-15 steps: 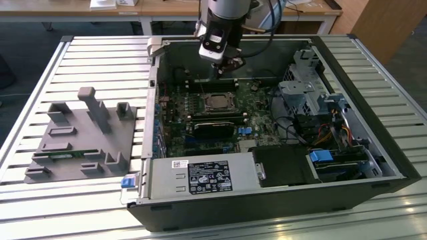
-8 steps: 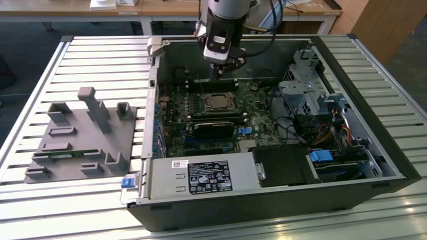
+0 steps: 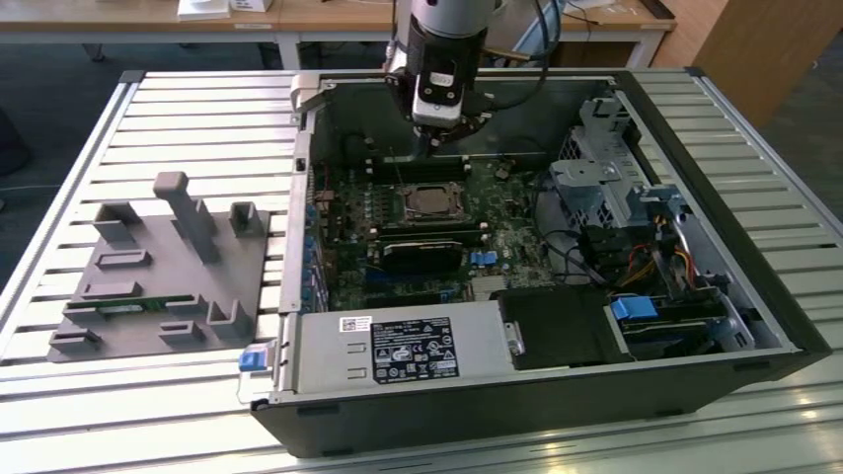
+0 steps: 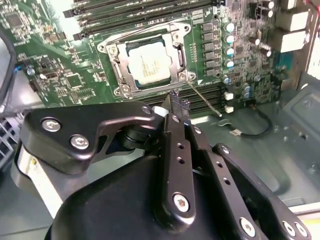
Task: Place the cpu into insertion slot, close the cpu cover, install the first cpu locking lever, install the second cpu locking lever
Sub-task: 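Install the first cpu locking lever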
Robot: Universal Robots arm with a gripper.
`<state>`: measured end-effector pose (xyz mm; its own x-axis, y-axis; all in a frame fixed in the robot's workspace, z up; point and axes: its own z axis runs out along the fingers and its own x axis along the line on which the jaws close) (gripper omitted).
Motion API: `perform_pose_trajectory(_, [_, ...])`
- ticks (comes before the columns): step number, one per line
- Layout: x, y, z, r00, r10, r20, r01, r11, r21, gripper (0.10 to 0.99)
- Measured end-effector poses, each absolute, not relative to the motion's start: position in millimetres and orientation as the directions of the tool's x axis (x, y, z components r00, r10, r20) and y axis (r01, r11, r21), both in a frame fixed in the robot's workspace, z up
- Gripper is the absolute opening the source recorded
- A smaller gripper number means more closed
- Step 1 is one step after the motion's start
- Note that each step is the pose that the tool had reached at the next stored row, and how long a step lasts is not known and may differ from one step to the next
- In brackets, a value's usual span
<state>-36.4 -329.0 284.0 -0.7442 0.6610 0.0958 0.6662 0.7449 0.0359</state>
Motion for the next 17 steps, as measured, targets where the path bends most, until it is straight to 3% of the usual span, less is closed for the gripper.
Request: perform_pose_trajectory(17, [-37.4, -329.1, 283.9, -0.823, 0.562, 0.077, 0.566, 0.822, 0.053, 0.106])
